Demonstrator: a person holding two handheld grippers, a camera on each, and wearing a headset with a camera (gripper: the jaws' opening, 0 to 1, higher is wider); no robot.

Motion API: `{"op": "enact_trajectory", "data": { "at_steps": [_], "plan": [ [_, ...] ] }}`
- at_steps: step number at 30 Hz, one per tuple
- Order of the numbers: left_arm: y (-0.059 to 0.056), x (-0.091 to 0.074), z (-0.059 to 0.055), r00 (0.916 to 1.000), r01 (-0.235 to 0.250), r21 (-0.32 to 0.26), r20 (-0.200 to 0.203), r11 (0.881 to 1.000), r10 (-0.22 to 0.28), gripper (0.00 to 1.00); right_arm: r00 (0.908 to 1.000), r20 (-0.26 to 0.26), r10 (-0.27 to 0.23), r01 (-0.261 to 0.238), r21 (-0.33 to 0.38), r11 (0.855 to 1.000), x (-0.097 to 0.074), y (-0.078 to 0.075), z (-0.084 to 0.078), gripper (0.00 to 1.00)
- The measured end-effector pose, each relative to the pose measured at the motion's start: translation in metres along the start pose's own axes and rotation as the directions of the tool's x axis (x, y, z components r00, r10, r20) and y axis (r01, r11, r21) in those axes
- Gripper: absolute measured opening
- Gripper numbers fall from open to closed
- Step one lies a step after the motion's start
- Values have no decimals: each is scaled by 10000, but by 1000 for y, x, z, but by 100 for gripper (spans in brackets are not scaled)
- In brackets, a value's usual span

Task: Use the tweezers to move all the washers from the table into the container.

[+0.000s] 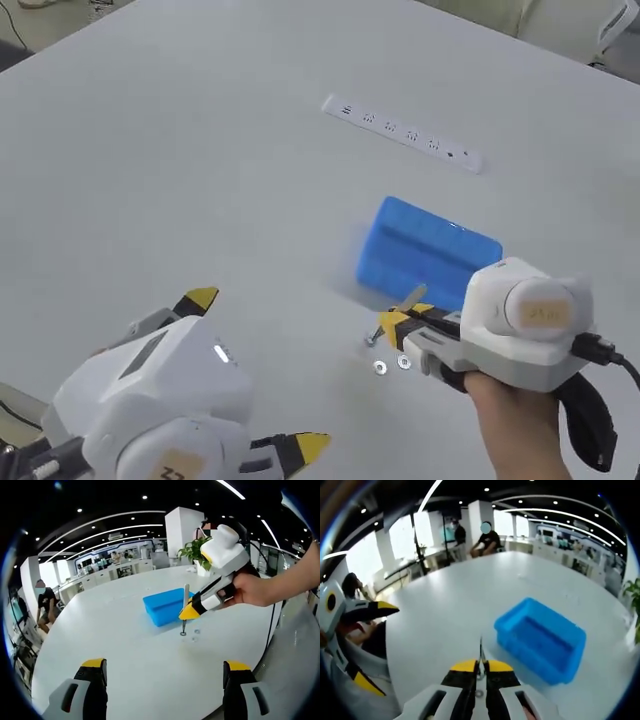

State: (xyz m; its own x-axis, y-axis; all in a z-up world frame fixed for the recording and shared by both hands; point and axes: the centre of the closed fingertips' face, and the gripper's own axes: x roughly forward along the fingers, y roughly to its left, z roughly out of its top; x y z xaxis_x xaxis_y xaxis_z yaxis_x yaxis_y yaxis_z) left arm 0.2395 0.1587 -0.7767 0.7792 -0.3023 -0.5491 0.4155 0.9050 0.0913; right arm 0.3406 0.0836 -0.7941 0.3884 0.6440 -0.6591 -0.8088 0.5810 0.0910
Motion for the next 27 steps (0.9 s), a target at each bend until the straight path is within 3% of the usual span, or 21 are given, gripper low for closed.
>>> {"op": "enact_trajectory", "data": {
  "at_steps": [13, 22, 26, 27],
  "plan": [
    [1, 0, -1, 10000, -54, -49, -36, 10000, 54, 99, 9933, 1148, -156, 176, -165, 9997, -24, -11, 59, 2],
    [2, 0, 0, 10000, -62, -115, 18, 9999, 62, 99, 9883, 1400, -602, 644, -254, 9976, -30, -22, 75, 2],
    [1, 0, 0, 10000, -39, -61, 5, 10000, 39, 99, 9858, 1464, -823, 866, -231, 9960, -31, -33, 79, 2],
    [1, 0, 0, 10000, -46, -51, -10, 10000, 46, 99, 9853, 1453, -901, 941, -214, 9953, -29, -42, 80, 2]
  ]
}}
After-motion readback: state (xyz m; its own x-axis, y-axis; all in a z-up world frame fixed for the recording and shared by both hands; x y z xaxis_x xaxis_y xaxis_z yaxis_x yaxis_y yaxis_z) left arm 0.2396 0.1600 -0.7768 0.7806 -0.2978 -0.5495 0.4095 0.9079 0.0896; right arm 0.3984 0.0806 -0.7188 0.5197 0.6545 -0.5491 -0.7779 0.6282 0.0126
